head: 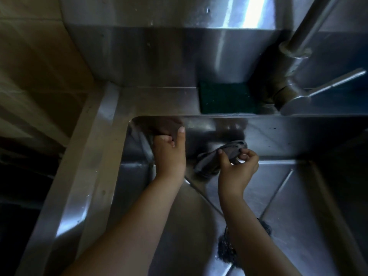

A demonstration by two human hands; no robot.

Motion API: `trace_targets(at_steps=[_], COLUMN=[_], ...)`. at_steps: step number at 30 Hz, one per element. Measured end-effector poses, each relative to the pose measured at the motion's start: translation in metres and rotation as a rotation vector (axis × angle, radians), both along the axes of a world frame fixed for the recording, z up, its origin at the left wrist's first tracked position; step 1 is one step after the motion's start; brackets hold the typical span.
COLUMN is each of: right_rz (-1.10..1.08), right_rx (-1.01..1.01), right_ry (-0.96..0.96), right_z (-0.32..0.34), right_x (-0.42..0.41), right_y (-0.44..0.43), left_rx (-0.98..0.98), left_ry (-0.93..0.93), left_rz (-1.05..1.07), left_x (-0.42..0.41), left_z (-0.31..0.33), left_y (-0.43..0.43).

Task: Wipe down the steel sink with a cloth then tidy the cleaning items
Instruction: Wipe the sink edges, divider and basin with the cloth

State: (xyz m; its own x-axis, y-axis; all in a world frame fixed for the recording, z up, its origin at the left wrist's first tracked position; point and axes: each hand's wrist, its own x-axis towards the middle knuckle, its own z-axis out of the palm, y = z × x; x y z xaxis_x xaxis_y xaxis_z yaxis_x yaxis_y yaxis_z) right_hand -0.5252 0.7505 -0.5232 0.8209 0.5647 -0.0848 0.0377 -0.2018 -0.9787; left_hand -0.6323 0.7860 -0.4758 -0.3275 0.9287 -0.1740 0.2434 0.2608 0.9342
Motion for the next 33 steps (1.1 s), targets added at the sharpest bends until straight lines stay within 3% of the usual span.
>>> trace_targets(at_steps=[6,14,26,33], right_rz=[-0.021,0.047,0.175,0.244], right_rx=[0.034,0.066,0.050,0.067], right_ry=[0.011,-0.015,0.024,0.047], right_z=[0.027,0.055,0.060,0.065], right_x=[0.016,0.017,0.041,0.059], right_y=[-0.030,-0.054,-0.050,-0.033], left_rx=[0.034,0.058,0.075,0.076], left_ry=[0.084,0.016,0.027,0.130], left_rz=[-0.070,-0.138,-0.049,0.062], left_x=[-0.006,0.003,0.036,0.057], left_z=[-0.001,0.017,0.019,0.020], left_y=[-0.013,-0.033,-0.058,-0.053])
